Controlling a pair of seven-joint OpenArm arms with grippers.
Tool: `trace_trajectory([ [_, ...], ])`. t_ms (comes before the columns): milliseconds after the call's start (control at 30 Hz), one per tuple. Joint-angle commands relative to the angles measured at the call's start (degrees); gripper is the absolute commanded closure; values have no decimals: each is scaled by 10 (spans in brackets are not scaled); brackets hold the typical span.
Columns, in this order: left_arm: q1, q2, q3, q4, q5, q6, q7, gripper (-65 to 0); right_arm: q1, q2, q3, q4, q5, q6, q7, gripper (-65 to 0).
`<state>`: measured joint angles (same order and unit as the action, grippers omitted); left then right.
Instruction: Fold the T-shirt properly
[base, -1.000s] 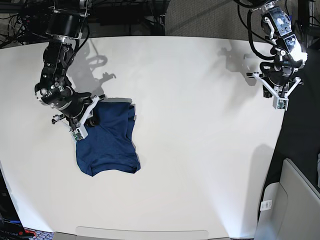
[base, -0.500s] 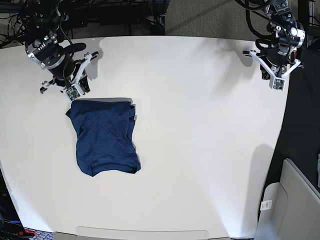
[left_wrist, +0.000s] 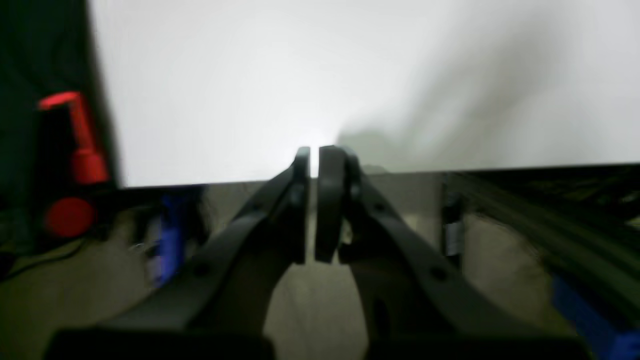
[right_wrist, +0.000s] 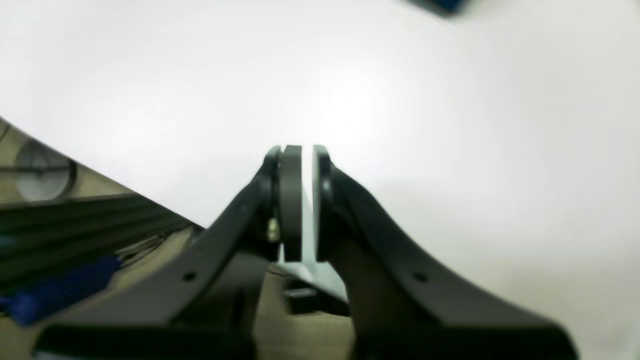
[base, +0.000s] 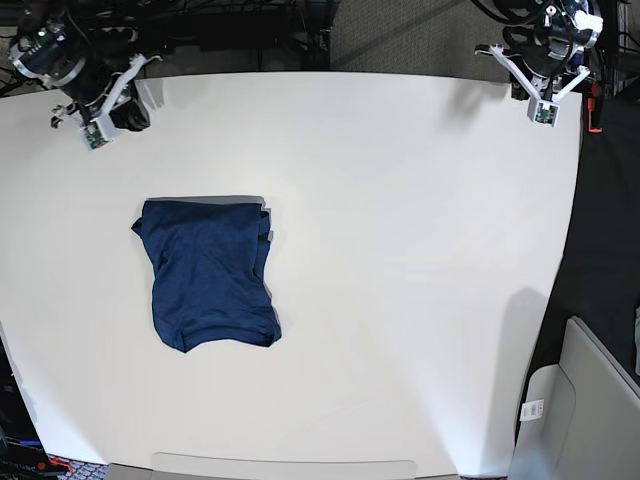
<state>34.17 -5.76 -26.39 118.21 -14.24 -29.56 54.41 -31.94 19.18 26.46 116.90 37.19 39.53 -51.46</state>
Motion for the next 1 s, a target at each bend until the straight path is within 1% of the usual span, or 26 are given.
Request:
trace_trajectory([
  [0, 16, -4, -3, 10, 0, 2, -5, -9, -22, 17, 27, 9, 45, 5, 10, -19],
  [67, 27, -4, -3, 10, -1, 2, -5, 0, -56, 39, 61, 9, 113, 5, 10, -19],
  [133, 43, -4, -3, 10, -1, 2, -5, 0, -94, 56, 95, 9, 161, 5, 10, -19],
  [233, 68, -4, -3, 10, -1, 2, -5, 0, -145, 57, 122, 8, 170, 5, 10, -19],
  [300, 84, -4, -3, 10, -1, 2, -4, 0, -172, 55, 121, 7, 152, 5, 10, -19],
  [400, 106, -4, -3, 7, -1, 2, 3, 0, -205, 32, 107, 3, 91, 5, 10, -19],
  [500, 113, -4, -3, -10, -1, 2, 30, 0, -220, 2, 83, -8, -22, 5, 10, -19],
  [600, 116, -4, 2, -43, -1, 2, 31, 0, -218, -41, 64, -29, -151, 5, 10, -19],
  [667, 114, -4, 2, -80, -1, 2, 31, 0, -206, -77, 49, -49, -222, 5, 10, -19],
  [733, 112, -4, 3, -126, -1, 2, 31, 0, -196, -103, 34, -81, -284, 5, 10, -19],
  [767, 111, -4, 3, -150, -1, 2, 29, 0, -192, -111, 26, -103, -311, 5, 14, -19],
  [833, 102, -4, 6, -198, -1, 2, 8, 0, -172, -116, 8, -149, -345, 5, 14, -19],
  [967, 75, -4, 46, -307, -1, 2, -42, 0, -122, -116, -20, -267, -366, 5, 14, -19],
])
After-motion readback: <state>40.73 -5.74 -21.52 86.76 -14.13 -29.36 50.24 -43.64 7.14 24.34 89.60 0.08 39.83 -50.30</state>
